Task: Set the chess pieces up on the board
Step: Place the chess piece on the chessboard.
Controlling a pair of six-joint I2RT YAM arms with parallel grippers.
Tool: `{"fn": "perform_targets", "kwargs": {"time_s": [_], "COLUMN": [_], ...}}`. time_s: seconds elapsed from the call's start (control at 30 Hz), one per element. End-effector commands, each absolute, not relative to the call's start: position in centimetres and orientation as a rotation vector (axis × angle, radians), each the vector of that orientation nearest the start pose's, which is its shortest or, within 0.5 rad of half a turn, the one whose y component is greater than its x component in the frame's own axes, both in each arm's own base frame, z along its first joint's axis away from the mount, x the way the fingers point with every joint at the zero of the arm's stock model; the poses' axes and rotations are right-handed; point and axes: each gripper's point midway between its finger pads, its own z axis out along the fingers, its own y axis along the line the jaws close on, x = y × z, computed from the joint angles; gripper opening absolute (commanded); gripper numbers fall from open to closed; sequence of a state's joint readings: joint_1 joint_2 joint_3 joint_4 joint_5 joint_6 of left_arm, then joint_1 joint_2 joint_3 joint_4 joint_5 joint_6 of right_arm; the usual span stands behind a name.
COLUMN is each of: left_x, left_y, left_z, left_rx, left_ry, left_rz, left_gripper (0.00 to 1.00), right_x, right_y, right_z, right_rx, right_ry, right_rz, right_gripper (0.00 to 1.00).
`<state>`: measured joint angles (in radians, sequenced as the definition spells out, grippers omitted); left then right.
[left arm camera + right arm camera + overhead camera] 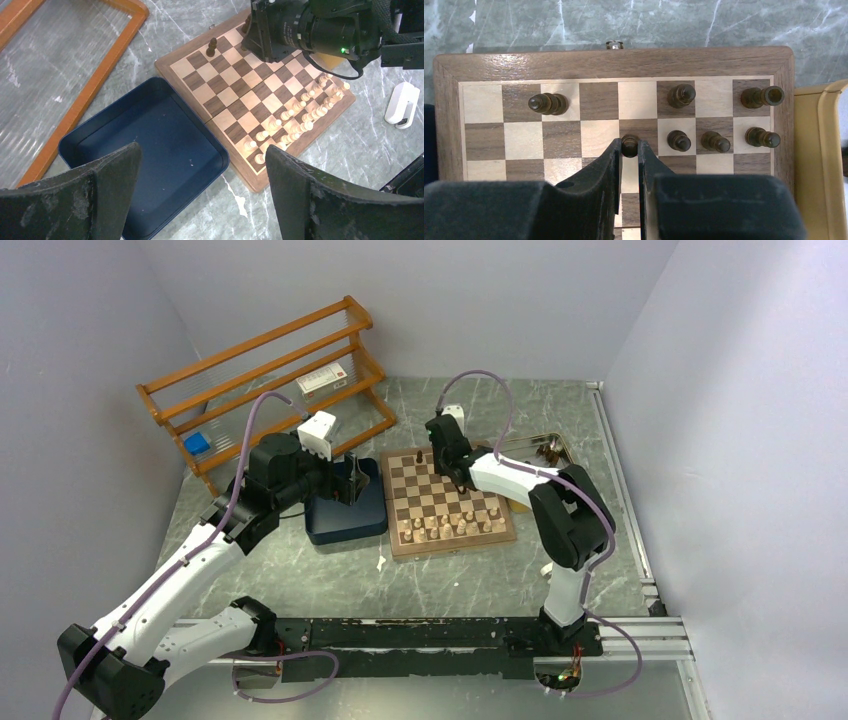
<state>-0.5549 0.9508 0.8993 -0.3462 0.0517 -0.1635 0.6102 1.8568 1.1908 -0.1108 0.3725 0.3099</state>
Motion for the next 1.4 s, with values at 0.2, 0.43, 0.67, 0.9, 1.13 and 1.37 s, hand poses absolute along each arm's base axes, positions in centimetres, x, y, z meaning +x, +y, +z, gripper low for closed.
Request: {"fn": "perform_targets", "kwargs": {"time_s": [0.2, 0.43, 0.67, 0.9, 1.13, 1.37], "left_x": [26.8, 26.8, 26.8, 26.8, 26.8, 26.8], "left_y": [-19.0, -18.9, -18.9, -18.9, -18.9, -18.9], "left_z": [24.6, 24.7, 24.7, 24.6, 24.6, 24.6], "left_rx": [0.444, 0.442, 0.443, 0.443, 0.443, 0.443], "left_ry": [1.931, 1.928, 1.927, 1.929, 1.929, 1.929], "left_rz": [-0.532, -0.531, -0.532, -0.531, -0.531, -0.531], "left_gripper": [0.98, 0.98, 0.98, 0.98, 0.98, 0.98], "right_x": [41.8, 41.7, 41.5, 41.5, 41.5, 41.7], "right_y": [22.5, 22.2, 22.1, 22.1, 22.1, 22.3], "right_z": [5.4, 5.2, 5.0, 4.5, 4.5, 4.9], "right_rx": [-0.149, -0.149, -0.15, -0.157, -0.159, -0.162], "right_ry": [2.27, 2.277, 2.283, 2.295, 2.297, 2.293], "right_rz": [0.01, -0.012, -0.019, -0.022, -0.025, -0.023], "right_gripper": [0.16, 0.16, 0.17, 0.18, 0.2, 0.25]}}
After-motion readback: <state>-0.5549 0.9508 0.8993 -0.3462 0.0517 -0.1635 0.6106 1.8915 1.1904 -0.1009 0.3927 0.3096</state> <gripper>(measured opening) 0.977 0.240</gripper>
